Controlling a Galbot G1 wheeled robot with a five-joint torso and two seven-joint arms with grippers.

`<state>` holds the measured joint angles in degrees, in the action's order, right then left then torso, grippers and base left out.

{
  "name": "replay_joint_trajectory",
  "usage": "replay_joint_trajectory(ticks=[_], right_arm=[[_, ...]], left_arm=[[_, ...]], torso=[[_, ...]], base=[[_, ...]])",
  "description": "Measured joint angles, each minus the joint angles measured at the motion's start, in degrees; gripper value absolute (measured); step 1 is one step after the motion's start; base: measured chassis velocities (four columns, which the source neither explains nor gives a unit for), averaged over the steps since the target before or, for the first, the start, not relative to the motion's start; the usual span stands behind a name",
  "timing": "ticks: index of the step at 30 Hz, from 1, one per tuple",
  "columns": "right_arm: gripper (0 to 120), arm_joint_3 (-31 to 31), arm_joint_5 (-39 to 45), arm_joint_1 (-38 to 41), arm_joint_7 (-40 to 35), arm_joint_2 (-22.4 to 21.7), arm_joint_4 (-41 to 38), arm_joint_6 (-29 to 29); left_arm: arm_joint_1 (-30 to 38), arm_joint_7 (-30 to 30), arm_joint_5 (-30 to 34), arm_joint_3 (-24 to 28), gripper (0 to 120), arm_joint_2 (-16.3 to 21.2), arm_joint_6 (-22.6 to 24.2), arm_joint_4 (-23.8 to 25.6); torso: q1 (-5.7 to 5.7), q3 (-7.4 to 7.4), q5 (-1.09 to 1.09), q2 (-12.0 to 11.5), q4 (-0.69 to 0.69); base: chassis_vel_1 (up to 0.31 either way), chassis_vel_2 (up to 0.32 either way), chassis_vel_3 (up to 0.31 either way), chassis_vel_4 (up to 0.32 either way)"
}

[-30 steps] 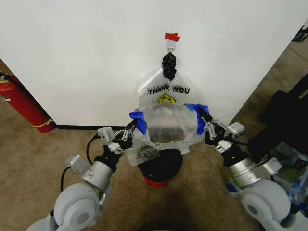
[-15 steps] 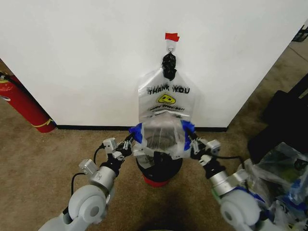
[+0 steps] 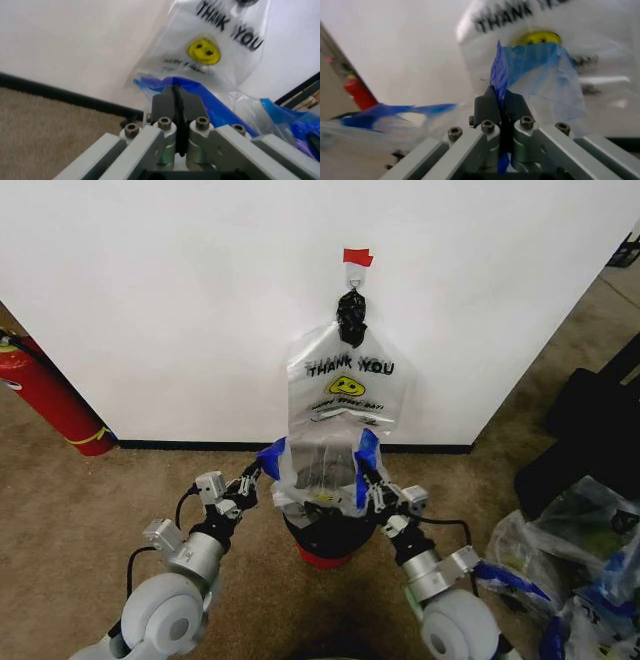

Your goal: Pick up the garbage bag from the wall and place it over the trash bin.

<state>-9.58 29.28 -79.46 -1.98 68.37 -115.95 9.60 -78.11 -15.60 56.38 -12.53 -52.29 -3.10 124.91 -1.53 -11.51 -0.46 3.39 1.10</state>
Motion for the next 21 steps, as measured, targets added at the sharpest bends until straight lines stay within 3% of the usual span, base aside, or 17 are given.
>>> replay_joint_trajectory(ticks=[9, 21], right_arm=[[0, -2.8, -0.5, -2.8, -1.7, -0.5, 2.0, 0.2], [0, -3.3, -6.3, -8.8, -2.4, 0.1, 2.9, 1.7]], left_arm=[[-1.1, -0.4, -0.5, 0.7, 0, -0.5, -0.3, -2.0], [-8.8, 0.3, -2.2, -0.4, 0, -0.8, -2.4, -1.8]], torso=[[0.0, 0.0, -0.01, 0.0, 0.01], [0.0, 0.0, 0.0, 0.0, 0.0]], base=[[0.0, 0.0, 0.0, 0.0], [0.0, 0.0, 0.0, 0.0]])
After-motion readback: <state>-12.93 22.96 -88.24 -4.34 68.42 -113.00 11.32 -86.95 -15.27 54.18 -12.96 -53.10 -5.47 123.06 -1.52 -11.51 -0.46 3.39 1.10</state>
